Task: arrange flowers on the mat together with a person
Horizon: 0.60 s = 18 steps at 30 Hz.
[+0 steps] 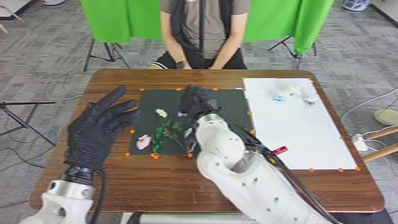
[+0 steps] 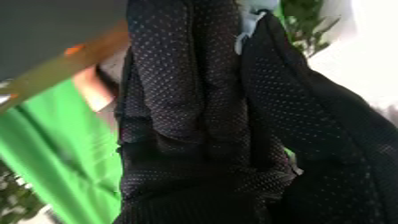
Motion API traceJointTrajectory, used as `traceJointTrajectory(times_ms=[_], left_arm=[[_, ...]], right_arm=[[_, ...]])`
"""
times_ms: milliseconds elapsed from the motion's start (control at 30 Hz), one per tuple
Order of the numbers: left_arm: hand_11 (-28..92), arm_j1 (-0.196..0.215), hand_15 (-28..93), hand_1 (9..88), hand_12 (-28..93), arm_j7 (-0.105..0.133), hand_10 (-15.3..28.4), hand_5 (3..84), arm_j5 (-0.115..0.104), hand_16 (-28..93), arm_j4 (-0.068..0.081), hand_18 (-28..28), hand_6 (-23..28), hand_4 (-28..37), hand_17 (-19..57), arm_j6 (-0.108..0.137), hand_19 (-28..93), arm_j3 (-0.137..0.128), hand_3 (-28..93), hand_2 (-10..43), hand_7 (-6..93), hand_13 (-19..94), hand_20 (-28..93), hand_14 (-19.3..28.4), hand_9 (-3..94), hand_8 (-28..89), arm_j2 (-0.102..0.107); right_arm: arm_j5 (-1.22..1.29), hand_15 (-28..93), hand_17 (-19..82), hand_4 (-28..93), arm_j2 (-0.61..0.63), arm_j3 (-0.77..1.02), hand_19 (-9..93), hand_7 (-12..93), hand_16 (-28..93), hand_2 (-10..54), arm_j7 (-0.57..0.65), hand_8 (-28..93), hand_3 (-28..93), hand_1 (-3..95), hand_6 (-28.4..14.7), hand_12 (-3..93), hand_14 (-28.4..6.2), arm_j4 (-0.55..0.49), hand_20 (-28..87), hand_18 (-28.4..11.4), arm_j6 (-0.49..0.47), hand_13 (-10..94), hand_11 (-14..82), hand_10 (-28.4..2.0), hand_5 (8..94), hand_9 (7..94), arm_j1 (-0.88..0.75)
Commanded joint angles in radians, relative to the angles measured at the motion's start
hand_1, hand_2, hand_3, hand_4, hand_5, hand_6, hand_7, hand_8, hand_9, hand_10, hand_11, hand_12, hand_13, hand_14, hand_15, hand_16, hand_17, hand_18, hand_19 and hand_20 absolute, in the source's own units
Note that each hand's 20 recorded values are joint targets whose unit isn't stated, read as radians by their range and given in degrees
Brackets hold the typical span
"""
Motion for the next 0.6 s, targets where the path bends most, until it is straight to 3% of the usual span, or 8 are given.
traceJointTrajectory(times_ms=[33,300,600], left_arm=[[25,0.002,50,18.5,12,-0.019,22.2,36.7,0.002,-9,0.000,28.4,9.5,-28.3,-1.7,-0.019,82,0.006,74,5.6,9.9,29,-10,28.4,37.0,-8,-0.015],[25,-0.007,50,19.0,12,-0.015,22.3,36.8,-0.006,-9,0.003,28.4,9.6,-28.3,-2.1,-0.013,82,0.015,74,5.8,9.9,29,-14,28.4,37.2,-8,0.002],[25,-0.008,50,19.4,12,-0.006,22.3,36.9,-0.015,-9,0.004,28.3,9.6,-28.3,-3.2,-0.005,80,0.021,74,6.2,10.1,29,-15,28.4,37.3,-8,0.014]], right_arm=[[-0.013,45,28,-28,-0.043,-0.024,80,13,24,-9.5,-0.031,0,74,58.3,1.5,28.4,-6.4,0.032,2,-14.7,-0.027,82,10.9,-8.6,84.4,93.7,0.030],[-0.034,45,25,-28,-0.063,-0.040,78,13,23,-9.5,-0.060,-2,74,56.7,1.5,28.8,-6.6,0.037,2,-14.6,-0.062,79,8.9,-8.9,82.3,92.8,0.030],[-0.072,47,19,-28,-0.071,-0.040,74,13,20,-9.5,-0.066,-5,76,51.2,2.2,25.5,-7.8,0.038,5,-14.8,-0.168,70,11.0,-10.1,74.8,84.2,0.014]])
